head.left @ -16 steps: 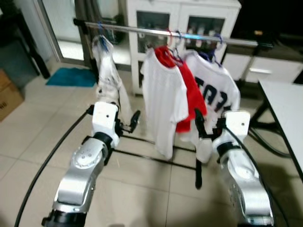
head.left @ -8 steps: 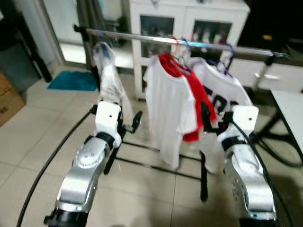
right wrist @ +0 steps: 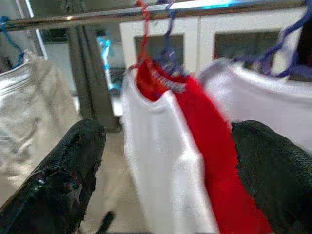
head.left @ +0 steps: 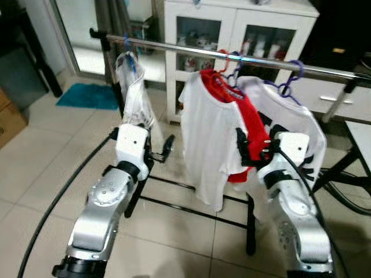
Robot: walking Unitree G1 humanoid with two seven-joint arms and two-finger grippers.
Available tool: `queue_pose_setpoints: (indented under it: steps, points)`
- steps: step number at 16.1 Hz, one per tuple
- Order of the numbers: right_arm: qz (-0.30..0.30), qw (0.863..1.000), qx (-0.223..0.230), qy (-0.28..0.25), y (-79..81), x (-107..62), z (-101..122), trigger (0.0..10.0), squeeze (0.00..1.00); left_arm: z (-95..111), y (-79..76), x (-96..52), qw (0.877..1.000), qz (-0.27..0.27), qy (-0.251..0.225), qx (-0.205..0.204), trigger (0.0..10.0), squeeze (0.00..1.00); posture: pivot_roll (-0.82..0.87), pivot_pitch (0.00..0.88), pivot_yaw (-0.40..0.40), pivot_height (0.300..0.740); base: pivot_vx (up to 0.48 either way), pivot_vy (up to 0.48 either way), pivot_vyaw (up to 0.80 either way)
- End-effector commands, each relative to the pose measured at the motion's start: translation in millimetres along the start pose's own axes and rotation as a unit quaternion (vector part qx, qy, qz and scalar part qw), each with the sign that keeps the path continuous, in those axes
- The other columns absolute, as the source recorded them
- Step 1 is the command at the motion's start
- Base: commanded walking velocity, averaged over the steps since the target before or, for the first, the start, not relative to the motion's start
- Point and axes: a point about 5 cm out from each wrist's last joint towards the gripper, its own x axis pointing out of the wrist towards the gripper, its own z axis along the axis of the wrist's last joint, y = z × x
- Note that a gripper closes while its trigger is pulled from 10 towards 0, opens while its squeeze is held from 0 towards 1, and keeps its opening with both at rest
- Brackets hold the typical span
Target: Hang hanger
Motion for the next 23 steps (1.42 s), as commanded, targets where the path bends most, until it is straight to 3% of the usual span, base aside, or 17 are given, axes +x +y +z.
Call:
queue_pose_setpoints:
  steps: [1,7,16,18,21,23]
  points:
    - [-0.004,1.0,0.011,0.007,-1.0,-0.7,-1.1,10.0,0.0,1.3,1.4,-0.6,1.0,-0.001,-0.002,0.0,10.0,1.0,0.04,0.0,-0.015,0.74,0.0,0.439,0.0]
    - [-0.029,0.999,0.016,0.012,-4.8,-3.1,-2.5,10.0,0.0,0.6,7.1,1.5,1.0,0.014,0.003,0.003,10.0,1.0,0.03,0.0,-0.008,0.74,0.0,0.458,0.0]
    - [-0.016,1.0,0.02,0.014,1.5,-4.0,-1.5,10.0,0.0,3.4,6.2,0.2,1.0,0.016,-0.013,-0.007,10.0,1.0,0.03,0.0,-0.011,0.74,0.0,0.414,0.0]
    - [-0.011,1.0,0.023,0.013,3.4,-3.8,-2.0,10.0,0.0,4.5,4.9,0.1,1.0,0.014,-0.011,-0.004,10.0,1.0,0.04,0.0,-0.014,0.74,0.0,0.0,0.0]
    - [0.005,1.0,-0.01,0.017,10.6,-3.1,-2.8,10.0,0.0,5.9,6.2,0.1,1.0,0.011,-0.017,0.001,10.0,1.0,0.04,0.0,-0.014,0.74,0.0,0.0,0.0]
    - [0.005,1.0,-0.005,0.02,11.9,-1.6,-3.9,10.0,0.0,6.2,6.6,0.3,1.0,0.01,-0.017,0.003,10.0,1.0,0.04,0.0,-0.012,0.74,0.255,0.0,0.8]
